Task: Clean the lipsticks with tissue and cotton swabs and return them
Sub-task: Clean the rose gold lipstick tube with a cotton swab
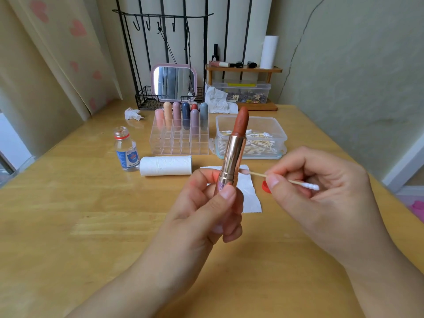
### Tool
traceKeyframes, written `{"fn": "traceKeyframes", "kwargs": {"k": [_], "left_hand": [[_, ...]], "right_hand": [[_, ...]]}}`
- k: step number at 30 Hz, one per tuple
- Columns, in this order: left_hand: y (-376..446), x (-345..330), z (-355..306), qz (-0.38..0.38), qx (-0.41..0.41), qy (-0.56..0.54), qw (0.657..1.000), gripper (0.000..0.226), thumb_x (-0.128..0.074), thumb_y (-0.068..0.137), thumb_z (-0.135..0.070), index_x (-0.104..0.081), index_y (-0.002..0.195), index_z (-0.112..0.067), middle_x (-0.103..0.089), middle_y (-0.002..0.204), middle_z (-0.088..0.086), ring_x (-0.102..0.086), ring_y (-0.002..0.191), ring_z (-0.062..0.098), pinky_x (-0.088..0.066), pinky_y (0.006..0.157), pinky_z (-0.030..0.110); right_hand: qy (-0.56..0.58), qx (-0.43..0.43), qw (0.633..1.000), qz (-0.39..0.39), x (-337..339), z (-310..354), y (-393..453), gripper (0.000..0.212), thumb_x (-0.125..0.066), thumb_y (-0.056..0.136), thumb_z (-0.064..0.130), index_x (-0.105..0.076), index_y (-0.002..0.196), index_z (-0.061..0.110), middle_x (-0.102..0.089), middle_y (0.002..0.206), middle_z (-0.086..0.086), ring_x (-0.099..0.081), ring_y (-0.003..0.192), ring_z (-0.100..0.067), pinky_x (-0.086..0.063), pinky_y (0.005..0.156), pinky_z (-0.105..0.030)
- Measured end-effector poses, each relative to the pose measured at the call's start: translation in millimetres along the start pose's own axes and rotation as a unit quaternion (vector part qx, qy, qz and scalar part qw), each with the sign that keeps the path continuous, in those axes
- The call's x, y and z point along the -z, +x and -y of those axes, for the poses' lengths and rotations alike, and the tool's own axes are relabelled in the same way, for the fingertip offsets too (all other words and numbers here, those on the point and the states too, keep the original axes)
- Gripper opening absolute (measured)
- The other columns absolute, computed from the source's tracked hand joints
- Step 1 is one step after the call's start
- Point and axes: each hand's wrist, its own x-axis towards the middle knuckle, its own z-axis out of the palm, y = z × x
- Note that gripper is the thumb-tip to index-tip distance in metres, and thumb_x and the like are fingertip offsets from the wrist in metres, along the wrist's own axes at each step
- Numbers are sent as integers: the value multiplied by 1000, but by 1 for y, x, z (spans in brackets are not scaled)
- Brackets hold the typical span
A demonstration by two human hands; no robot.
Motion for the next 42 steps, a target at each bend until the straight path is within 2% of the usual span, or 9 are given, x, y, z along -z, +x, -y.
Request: {"fn": "traceKeyframes", "kwargs": {"k": [9,13,17,21,24,27,29,36,42], "left_hand": [[2,2,3,28,0,12,1000,19,-55,85,-26,-69,95,-18,-59,75,6,-48,52,16,-44,52,26],[4,2,5,17,23,-26,999,25,-51,90,-23,-72,93,-10,-57,69,6,-45,49,14,-43,49,25],[4,4,4,51,34,-70,996,28,-65,83,-31,-66,103,-11,-54,69,5,-42,48,13,-41,50,24],[1,4,4,77,47,-82,993,26,-74,77,-28,-59,96,-18,-52,69,5,-41,49,12,-41,51,22],[1,4,3,91,42,-82,992,21,-71,81,-24,-61,99,-20,-51,70,4,-41,49,11,-41,51,21],[2,4,3,98,39,-96,990,24,-67,85,-25,-60,104,-14,-53,73,7,-44,52,14,-43,52,24],[3,4,4,100,36,-90,990,28,-65,86,-27,-61,106,-9,-56,77,9,-48,54,16,-45,52,27],[4,6,3,98,52,-91,990,36,-62,87,-32,-64,111,-5,-53,73,3,-43,53,11,-41,50,23],[0,4,0,98,52,-78,991,26,-73,80,-28,-59,100,-20,-48,69,2,-38,48,9,-36,48,19]], "right_hand": [[9,8,1000,13,-1,0,0,8,-60,76,24,-61,70,19,-39,53,-8,-32,47,-8,-30,51,-7],[10,-6,1000,11,2,-3,1,9,-60,75,25,-63,72,17,-41,52,-17,-32,47,-14,-31,50,-8],[36,-14,999,20,2,-3,1,9,-61,75,25,-64,71,17,-36,51,-16,-30,46,-7,-31,49,-8],[47,-14,998,31,-1,-2,0,9,-61,75,26,-65,72,19,-34,52,-8,-32,48,-4,-31,50,-8],[58,-25,998,31,0,-4,1,10,-62,75,28,-66,72,20,-36,54,-17,-32,48,-12,-32,49,-13],[64,-40,997,20,2,-7,3,10,-62,75,30,-66,71,22,-41,58,-29,-40,54,-38,-34,46,-34],[71,-44,996,14,1,-7,4,9,-62,74,31,-65,70,24,-41,61,-32,-41,56,-43,-35,47,-41],[83,-48,995,22,0,-7,4,10,-63,75,32,-66,71,23,-42,64,-36,-40,58,-45,-34,49,-41],[90,-46,995,21,0,-6,4,10,-62,74,31,-66,70,23,-41,64,-33,-40,58,-43,-35,48,-38]]}}
